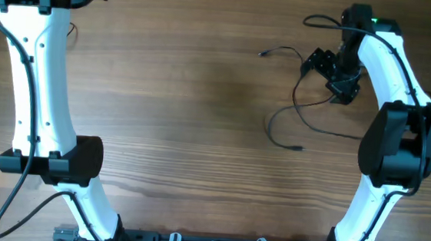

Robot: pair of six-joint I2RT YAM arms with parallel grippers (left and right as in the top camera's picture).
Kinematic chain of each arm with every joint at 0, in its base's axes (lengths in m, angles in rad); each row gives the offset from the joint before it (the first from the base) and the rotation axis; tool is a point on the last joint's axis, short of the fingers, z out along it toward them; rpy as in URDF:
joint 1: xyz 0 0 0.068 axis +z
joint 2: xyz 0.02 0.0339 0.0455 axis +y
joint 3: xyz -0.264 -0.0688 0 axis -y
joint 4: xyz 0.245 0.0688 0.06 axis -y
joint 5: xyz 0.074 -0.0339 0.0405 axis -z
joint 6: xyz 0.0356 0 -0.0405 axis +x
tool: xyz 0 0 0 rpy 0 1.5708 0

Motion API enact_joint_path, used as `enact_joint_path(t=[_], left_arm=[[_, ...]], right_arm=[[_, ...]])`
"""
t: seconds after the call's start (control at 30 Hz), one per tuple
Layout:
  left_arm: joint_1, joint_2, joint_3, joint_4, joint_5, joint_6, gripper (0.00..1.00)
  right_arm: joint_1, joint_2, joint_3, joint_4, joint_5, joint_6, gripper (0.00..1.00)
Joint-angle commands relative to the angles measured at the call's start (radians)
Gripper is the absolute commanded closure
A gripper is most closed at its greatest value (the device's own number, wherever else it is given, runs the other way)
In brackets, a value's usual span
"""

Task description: Untangle cables

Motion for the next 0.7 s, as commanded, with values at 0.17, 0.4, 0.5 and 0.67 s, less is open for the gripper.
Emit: enact_joint_path(t=[0.17,0.4,0.5,0.67], left_arm=[[0.0,0.01,0.007,-0.016,-0.013,0.019,0.96],[0.0,0.01,0.007,-0.016,-0.013,0.019,0.96],[0.0,0.01,0.007,-0.016,-0.013,0.019,0.96],[0.0,0.01,0.007,-0.016,-0.006,0.019,0.96]], right_arm=[[0.0,0.017,-0.177,0.174,-0.035,0.048,0.36],[-0.002,-0.08,0.163,0.045,-0.167,-0.065,0.95],[-0.002,-0.196,0.586,-0.019,-0.162,-0.147,0.96],[-0.002,-0.337,1.082,0.269,-0.141,-0.067,0.96]])
